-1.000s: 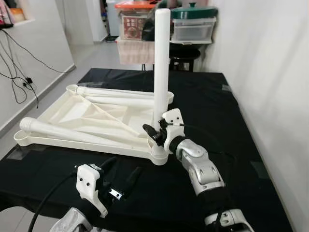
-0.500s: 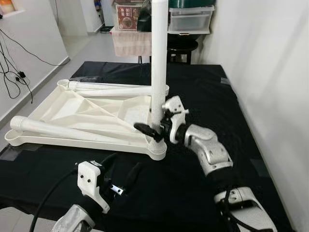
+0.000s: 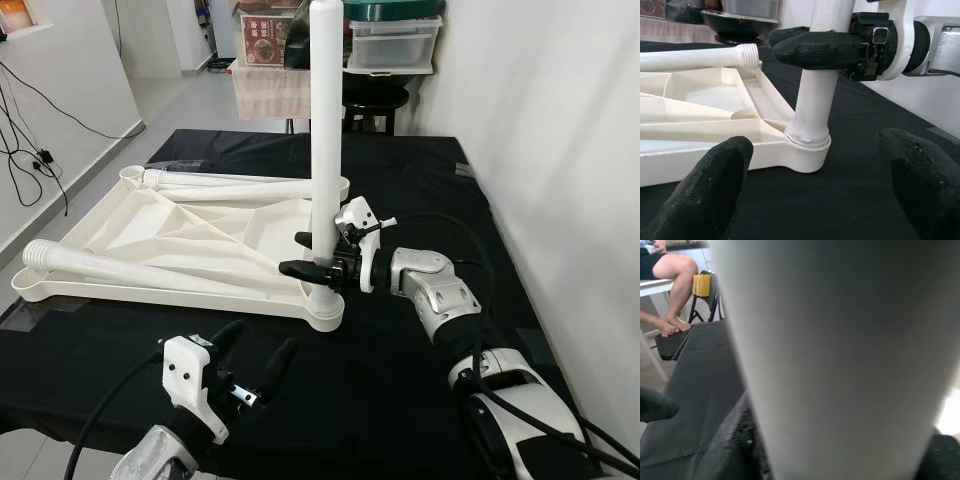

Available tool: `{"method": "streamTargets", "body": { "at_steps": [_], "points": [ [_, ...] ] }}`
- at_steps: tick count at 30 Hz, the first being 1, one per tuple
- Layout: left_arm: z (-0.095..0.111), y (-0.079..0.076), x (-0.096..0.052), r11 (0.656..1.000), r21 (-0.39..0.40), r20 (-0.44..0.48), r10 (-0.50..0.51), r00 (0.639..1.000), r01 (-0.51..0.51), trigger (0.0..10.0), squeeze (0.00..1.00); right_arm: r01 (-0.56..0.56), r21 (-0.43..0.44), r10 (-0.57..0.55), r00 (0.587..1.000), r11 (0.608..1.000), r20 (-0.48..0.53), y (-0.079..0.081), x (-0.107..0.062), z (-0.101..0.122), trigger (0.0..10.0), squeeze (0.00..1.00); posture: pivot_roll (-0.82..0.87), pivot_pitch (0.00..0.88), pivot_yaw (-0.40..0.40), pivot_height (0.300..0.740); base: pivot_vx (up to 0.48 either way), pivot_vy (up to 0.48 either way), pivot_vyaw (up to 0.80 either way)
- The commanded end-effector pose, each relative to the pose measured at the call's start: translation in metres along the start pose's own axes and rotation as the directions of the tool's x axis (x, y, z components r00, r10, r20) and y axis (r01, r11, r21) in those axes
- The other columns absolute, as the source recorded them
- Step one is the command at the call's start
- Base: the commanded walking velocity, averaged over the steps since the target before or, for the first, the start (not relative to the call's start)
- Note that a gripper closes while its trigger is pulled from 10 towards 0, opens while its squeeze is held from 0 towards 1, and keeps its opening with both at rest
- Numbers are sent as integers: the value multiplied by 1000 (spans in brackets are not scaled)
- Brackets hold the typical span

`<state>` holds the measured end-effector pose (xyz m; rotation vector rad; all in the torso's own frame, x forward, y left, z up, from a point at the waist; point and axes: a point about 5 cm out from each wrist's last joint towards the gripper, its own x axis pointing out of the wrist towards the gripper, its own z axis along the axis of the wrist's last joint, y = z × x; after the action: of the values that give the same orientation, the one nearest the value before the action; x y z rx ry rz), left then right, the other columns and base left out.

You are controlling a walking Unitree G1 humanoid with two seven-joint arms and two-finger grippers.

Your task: Building children table

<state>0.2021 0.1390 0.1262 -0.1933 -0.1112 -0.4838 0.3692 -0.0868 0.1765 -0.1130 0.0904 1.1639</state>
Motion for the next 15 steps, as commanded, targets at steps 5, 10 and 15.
{"method": "streamTargets", "body": {
  "at_steps": [5, 10, 15],
  "points": [
    [-3, 0, -3, 1000, -2, -9, 7, 1000, -7, 10000, 0, 8, -26, -10, 997, 1000, -77, 1, -10, -20, 0, 0, 9, 20, -3, 740, 0, 0, 0],
    [-1, 1, -6, 1000, -4, -11, 5, 1000, -5, 10000, 0, 474, -99, -482, 872, 875, -84, -14, -32, -36, 0, 0, -12, 31, -7, 740, 0, 0, 0],
    [0, 2, -7, 1000, -4, -13, 4, 1000, -4, 10000, 0, 742, 35, -732, 667, 670, -137, 12, -50, -62, 0, 0, -16, 38, 5, 740, 0, 0, 0]
  ]
}}
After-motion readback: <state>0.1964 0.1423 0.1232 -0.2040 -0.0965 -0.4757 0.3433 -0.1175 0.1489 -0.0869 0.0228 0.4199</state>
